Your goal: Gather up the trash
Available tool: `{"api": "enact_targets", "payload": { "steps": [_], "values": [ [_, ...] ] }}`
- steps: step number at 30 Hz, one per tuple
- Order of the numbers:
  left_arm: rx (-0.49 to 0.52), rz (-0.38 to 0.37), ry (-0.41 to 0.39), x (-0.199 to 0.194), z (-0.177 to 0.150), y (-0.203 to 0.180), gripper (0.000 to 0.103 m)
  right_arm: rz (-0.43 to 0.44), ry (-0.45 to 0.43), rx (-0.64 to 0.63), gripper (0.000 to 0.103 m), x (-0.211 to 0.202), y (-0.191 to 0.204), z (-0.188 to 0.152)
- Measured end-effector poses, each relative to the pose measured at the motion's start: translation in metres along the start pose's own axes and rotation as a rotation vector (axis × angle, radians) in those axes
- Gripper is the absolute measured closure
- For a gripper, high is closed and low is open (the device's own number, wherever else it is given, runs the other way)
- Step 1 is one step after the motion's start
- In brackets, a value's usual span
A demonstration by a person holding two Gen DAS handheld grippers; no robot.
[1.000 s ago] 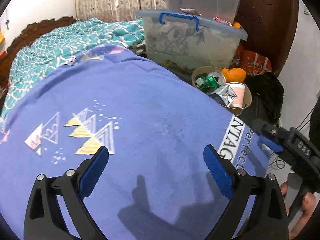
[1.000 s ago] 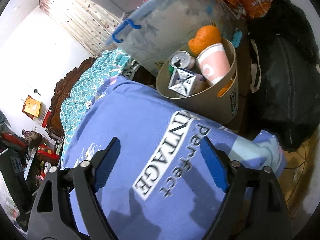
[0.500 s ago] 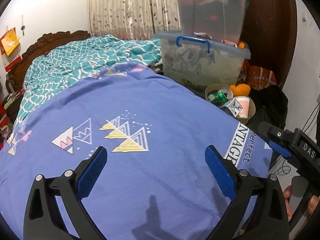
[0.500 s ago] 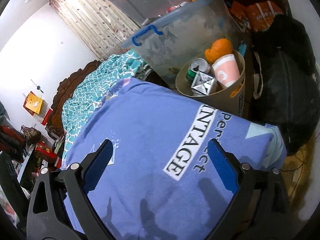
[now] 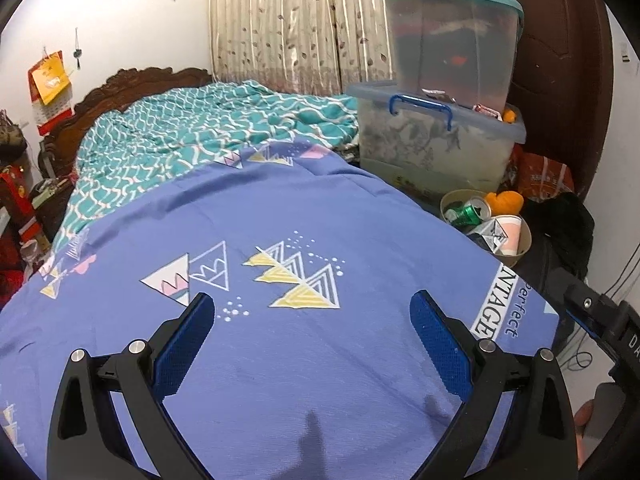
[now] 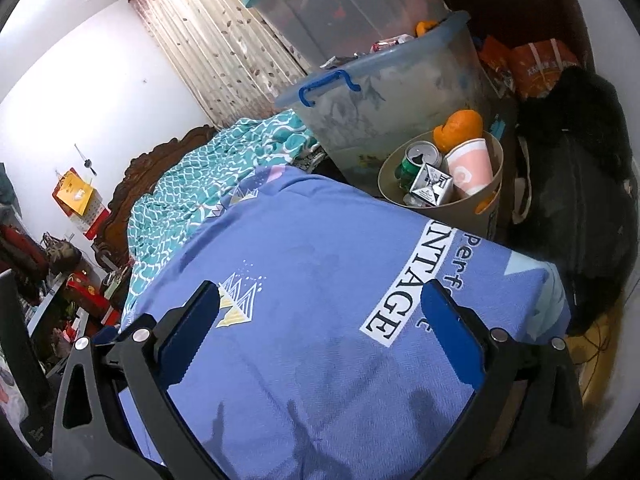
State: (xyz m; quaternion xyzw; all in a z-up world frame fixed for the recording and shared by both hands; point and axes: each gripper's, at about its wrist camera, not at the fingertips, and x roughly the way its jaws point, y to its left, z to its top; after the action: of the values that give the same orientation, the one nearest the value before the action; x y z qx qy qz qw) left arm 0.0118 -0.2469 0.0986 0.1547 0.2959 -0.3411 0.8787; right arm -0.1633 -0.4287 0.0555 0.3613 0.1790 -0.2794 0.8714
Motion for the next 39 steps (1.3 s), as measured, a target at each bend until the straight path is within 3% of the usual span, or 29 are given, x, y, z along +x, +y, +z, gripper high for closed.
{"api": "enact_targets", "payload": {
  "steps": [11,21,27,39],
  "values": [
    [0.028,0.083,-0.054,-0.016,0.001,-0.005,0.009,-0.034,0.009,0.053,0.003,-0.002,-0.010,-0.009],
    [0.013,0.101,-0.083,-0.026,0.002,-0.008,0.009,-0.038,-0.091,0.033,0.003,-0.025,-0.007,-0.012],
    [0.005,0.127,-0.093,-0.032,0.001,-0.008,0.009,-0.005,-0.052,0.047,0.003,-0.024,-0.009,-0.019],
    [-0.025,0.157,-0.093,-0.037,-0.001,0.001,0.009,-0.029,-0.051,0.060,0.003,-0.024,-0.011,-0.025]
  ]
}}
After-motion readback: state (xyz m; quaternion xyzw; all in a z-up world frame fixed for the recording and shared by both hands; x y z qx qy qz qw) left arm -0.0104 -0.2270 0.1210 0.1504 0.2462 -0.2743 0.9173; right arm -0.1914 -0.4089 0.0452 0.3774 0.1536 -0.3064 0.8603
